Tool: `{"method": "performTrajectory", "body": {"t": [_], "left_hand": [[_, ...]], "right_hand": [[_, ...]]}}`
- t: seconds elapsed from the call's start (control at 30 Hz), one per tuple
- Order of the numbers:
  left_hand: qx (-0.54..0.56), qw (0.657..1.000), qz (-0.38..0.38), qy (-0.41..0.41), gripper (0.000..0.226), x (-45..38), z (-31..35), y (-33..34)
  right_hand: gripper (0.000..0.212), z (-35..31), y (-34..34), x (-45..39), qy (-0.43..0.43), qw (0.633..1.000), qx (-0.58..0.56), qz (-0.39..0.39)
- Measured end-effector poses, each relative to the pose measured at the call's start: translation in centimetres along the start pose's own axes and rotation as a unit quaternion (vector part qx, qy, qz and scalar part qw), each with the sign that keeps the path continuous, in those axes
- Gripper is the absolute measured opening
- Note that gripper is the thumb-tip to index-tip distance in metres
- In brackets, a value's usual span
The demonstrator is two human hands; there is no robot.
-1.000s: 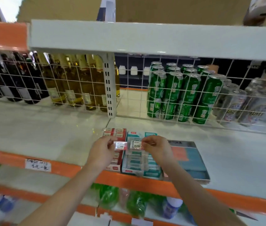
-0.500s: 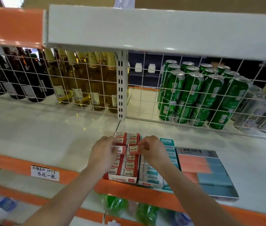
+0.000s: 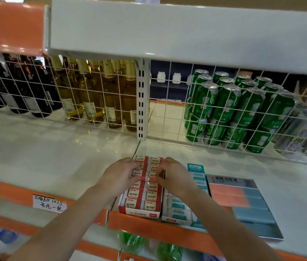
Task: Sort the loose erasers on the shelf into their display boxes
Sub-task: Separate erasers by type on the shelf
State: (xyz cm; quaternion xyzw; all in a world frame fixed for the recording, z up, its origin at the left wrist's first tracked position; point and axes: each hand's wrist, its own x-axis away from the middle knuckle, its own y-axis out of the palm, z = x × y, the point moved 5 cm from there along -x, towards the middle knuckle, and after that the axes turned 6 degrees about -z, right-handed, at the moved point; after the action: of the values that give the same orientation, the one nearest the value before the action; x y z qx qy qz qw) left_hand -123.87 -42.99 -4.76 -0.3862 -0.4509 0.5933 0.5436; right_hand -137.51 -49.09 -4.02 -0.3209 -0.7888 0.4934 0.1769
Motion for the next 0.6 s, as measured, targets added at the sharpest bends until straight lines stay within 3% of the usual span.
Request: {"method": "performTrajectory", "body": {"t": [0.2, 0.33, 0.6], "left_hand": [[-0.002, 1.000, 0.015, 0.000, 0.041, 0.2, 0.6, 0.0], [0.033, 0.999, 0.036, 0.021, 0.037, 0.0, 3.1, -0.3], [0.031, 0.994, -0.034, 0.098, 0.024, -2.8, 12.5, 0.9]], "right_hand": [[0.017, 0.2, 0.1, 0.2, 0.008, 1.000, -0.020, 0.019], [0.024, 2.6, -1.3, 1.6, 0.058, 0.996, -0.060, 0.028], [0.026, 12.3, -8.0, 8.3, 0.159, 0.985, -0.018, 0.063]]}}
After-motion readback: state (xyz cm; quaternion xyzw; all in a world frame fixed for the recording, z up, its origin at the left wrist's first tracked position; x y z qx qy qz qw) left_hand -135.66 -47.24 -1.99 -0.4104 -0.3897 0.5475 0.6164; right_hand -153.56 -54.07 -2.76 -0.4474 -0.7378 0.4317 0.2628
